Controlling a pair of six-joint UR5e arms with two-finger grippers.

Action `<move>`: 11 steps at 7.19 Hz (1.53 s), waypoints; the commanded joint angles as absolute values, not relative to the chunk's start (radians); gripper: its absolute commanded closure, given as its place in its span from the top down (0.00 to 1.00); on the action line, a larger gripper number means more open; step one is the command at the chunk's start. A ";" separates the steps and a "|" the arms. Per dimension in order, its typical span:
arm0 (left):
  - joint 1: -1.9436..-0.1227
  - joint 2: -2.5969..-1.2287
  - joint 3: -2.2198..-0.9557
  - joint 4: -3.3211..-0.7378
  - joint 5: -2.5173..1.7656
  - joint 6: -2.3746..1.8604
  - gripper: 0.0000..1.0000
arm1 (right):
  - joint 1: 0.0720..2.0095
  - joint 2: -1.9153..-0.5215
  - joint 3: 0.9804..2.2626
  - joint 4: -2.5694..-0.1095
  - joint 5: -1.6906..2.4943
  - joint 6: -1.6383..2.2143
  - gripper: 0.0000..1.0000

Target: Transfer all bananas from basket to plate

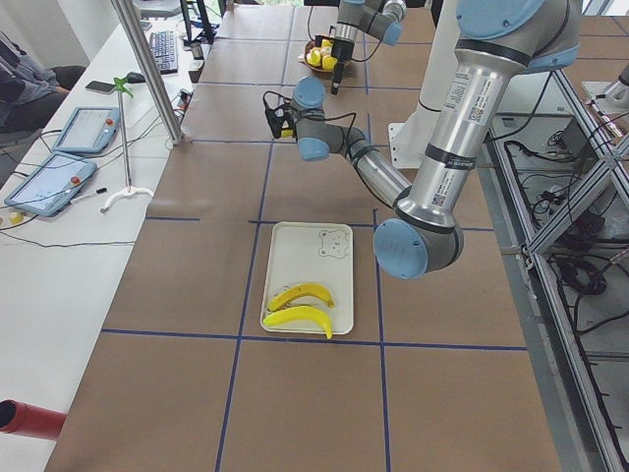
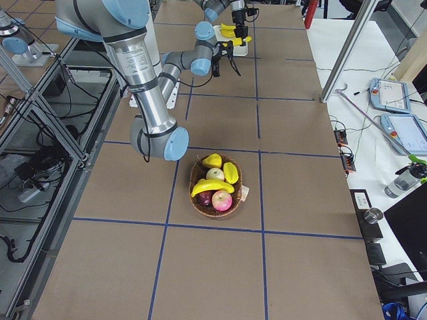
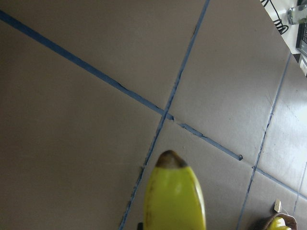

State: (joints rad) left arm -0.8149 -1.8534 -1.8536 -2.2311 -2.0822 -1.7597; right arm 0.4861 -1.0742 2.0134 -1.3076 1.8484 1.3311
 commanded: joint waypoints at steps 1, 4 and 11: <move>-0.848 -1.745 -1.859 -2.137 -2.079 -1.720 0.00 | 0.558 -1.081 2.011 -1.476 1.890 1.179 1.00; -0.941 -1.536 -1.855 -2.086 -2.077 -1.519 0.00 | 0.713 -1.164 2.026 -1.610 2.046 0.929 1.00; -0.976 -1.534 -1.625 -2.137 -2.039 -1.468 0.42 | 0.772 -1.262 2.051 -1.609 2.079 0.795 1.00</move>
